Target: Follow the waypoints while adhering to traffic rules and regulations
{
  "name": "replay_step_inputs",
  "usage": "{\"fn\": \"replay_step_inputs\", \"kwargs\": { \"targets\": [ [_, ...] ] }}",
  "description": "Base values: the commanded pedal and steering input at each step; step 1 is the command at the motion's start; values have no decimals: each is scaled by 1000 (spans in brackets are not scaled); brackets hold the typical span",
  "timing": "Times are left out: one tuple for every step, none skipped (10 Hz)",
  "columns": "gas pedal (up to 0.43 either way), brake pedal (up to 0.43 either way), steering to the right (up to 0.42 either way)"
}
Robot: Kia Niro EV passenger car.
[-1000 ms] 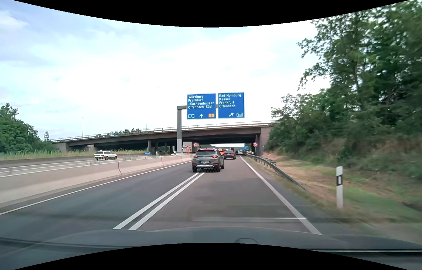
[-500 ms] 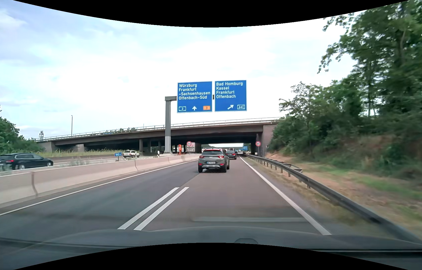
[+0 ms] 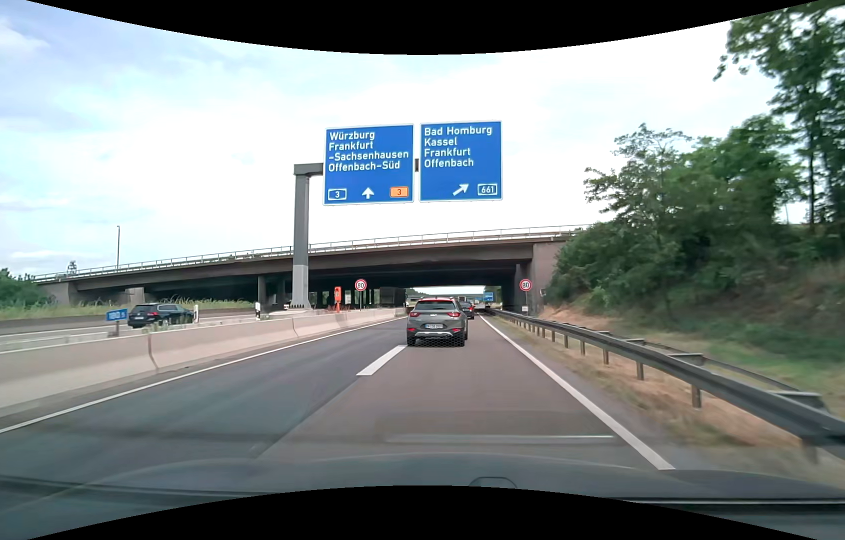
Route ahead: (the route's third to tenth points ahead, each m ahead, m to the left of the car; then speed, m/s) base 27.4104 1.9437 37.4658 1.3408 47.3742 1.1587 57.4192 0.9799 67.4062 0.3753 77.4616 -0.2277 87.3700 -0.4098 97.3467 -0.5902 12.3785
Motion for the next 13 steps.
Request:
{"fn": "replay_step_inputs", "kwargs": {
  "targets": [
    [197,0,4],
    [197,0,4],
    [197,0,4],
    [197,0,4],
    [197,0,3],
    [197,0,3],
    [197,0,2],
    [197,0,2],
    [197,0,0],
    [209,0,-1],
    [209,0,-3],
    [209,0,-5],
    [209,0,-5]
  ]
}}
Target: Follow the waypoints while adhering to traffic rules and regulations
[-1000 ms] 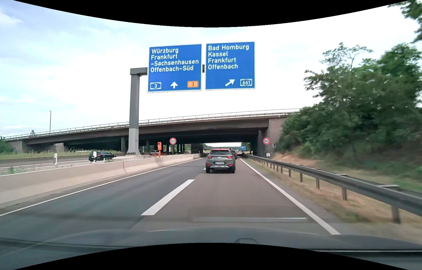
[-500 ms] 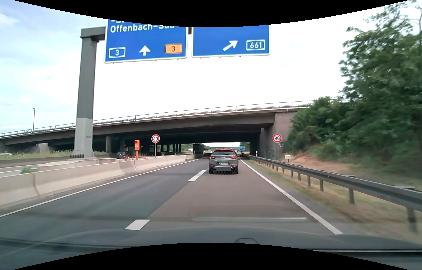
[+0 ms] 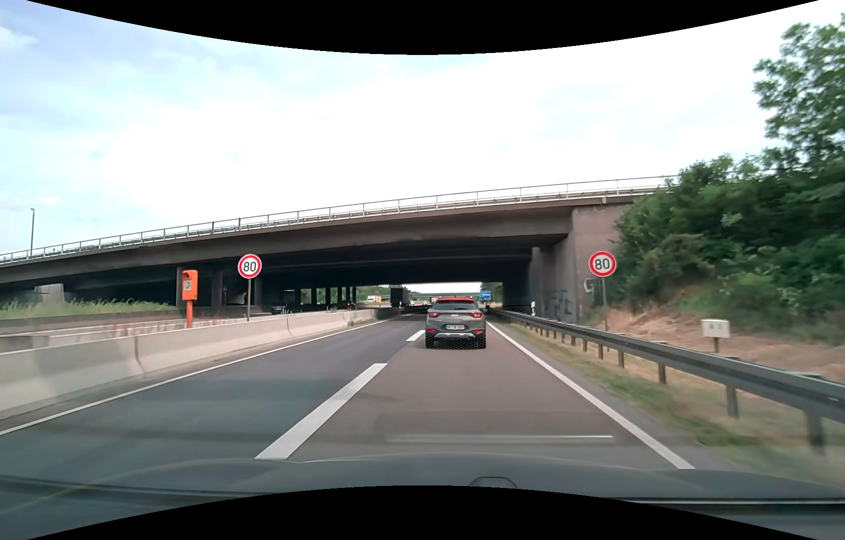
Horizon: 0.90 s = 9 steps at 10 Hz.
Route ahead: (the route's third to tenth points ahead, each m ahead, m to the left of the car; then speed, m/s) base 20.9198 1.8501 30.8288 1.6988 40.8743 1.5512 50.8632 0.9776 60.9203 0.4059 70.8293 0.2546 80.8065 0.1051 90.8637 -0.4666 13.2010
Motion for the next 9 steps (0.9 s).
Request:
{"fn": "replay_step_inputs", "kwargs": {
  "targets": [
    [209,0,-6],
    [209,0,-10],
    [209,0,-15],
    [209,0,-17],
    [209,0,-19],
    [209,0,-19],
    [220,0,-20],
    [240,0,-20],
    [248,0,-20]
  ]
}}
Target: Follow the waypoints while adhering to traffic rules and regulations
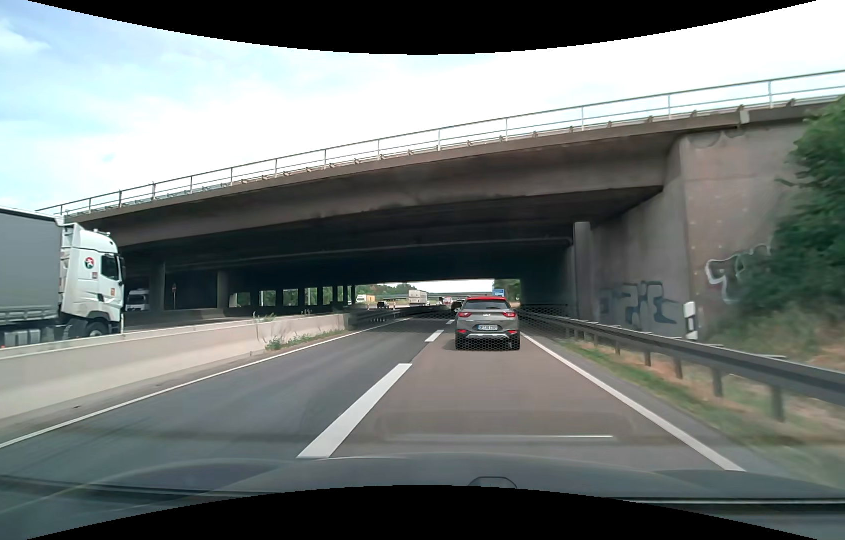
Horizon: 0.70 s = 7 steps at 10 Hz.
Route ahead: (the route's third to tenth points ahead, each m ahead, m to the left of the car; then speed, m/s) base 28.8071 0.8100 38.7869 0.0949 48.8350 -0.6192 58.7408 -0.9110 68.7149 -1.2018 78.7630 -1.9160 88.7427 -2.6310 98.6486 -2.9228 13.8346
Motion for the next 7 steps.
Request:
{"fn": "replay_step_inputs", "kwargs": {
  "targets": [
    [268,0,-20],
    [268,0,-20],
    [268,0,-20],
    [268,0,-20],
    [268,0,-20],
    [280,0,-19],
    [280,0,-18]
  ]
}}
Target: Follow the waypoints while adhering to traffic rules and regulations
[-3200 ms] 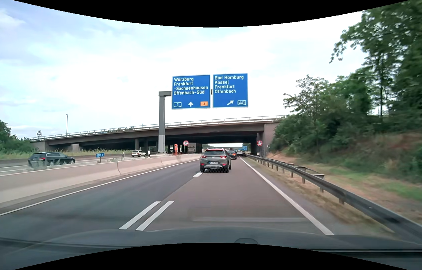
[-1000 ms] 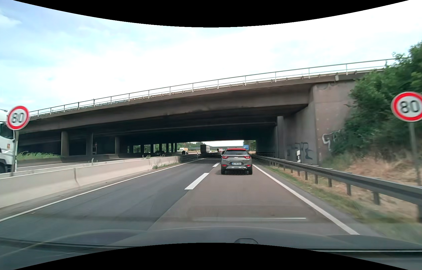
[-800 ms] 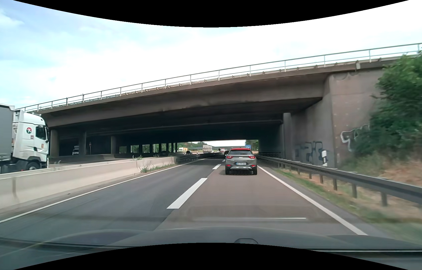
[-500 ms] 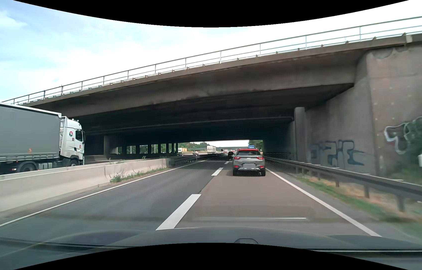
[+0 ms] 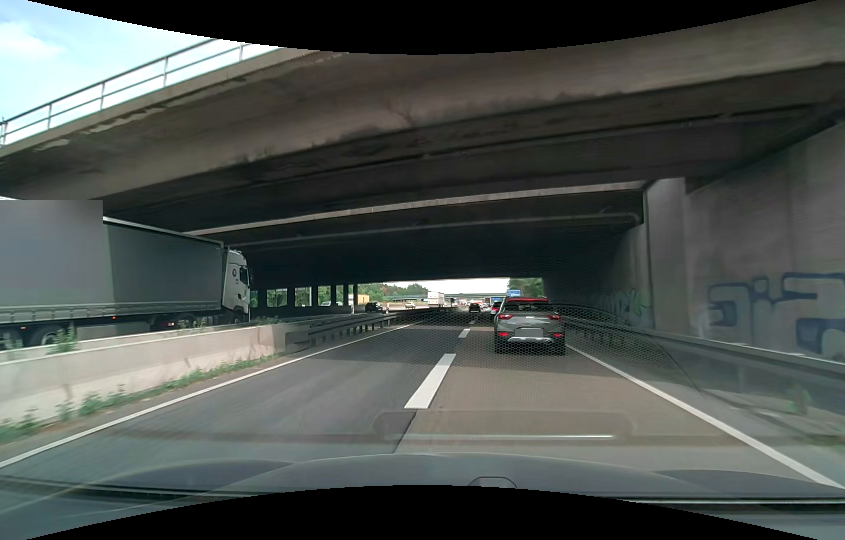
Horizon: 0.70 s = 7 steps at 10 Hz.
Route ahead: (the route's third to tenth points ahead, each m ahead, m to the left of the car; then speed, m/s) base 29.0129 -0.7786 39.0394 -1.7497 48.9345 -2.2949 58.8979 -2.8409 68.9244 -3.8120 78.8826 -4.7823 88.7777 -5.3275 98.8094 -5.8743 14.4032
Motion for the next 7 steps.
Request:
{"fn": "replay_step_inputs", "kwargs": {
  "targets": [
    [280,0,-17],
    [280,0,-14],
    [280,0,-12],
    [280,0,-11],
    [280,0,-10],
    [280,0,-10],
    [280,0,-9]
  ]
}}
